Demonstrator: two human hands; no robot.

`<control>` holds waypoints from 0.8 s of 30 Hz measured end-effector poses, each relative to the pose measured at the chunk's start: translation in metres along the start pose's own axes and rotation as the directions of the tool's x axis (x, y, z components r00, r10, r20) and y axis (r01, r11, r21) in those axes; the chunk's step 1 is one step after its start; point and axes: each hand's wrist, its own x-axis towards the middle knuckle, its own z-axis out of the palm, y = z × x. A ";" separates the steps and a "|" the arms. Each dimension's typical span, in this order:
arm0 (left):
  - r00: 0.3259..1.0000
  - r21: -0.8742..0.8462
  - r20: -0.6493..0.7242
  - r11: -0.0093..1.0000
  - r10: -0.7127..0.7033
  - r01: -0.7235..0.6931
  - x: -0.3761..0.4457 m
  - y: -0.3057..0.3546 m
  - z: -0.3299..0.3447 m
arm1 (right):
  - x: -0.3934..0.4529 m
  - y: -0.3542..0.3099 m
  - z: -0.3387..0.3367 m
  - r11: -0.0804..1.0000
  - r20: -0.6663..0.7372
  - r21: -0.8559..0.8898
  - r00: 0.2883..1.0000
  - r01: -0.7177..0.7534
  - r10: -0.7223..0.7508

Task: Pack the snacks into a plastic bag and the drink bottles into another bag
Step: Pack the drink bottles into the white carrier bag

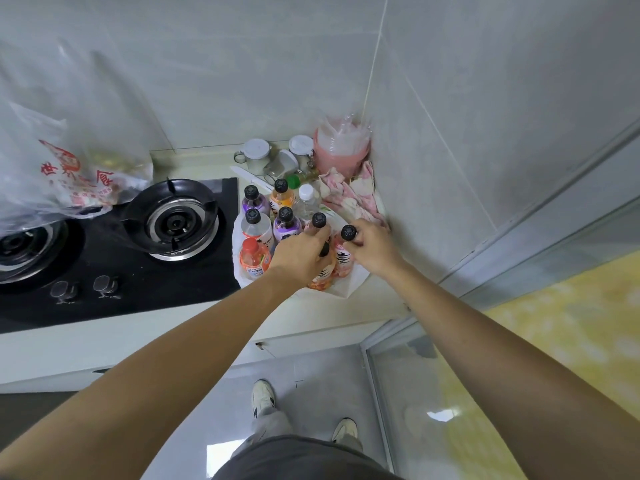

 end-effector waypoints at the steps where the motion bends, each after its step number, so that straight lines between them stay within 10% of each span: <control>1: 0.999 0.021 -0.020 0.999 0.037 -0.036 0.001 0.000 -0.001 | 0.000 0.001 0.001 1.000 -0.009 0.013 1.000 -0.001 0.001; 10: 0.966 0.148 0.148 0.961 0.212 -0.234 0.029 0.007 0.011 | -0.022 0.051 0.036 0.948 -0.110 0.117 0.945 -0.296 0.309; 16: 0.964 0.176 0.125 0.950 0.237 -0.256 0.047 0.010 0.023 | -0.030 0.074 0.084 0.611 0.197 0.352 0.695 -0.709 0.692; 24: 0.964 0.214 0.118 0.942 0.239 -0.259 0.059 0.009 0.036 | -0.021 0.078 0.124 0.559 0.203 0.412 0.671 -0.719 0.713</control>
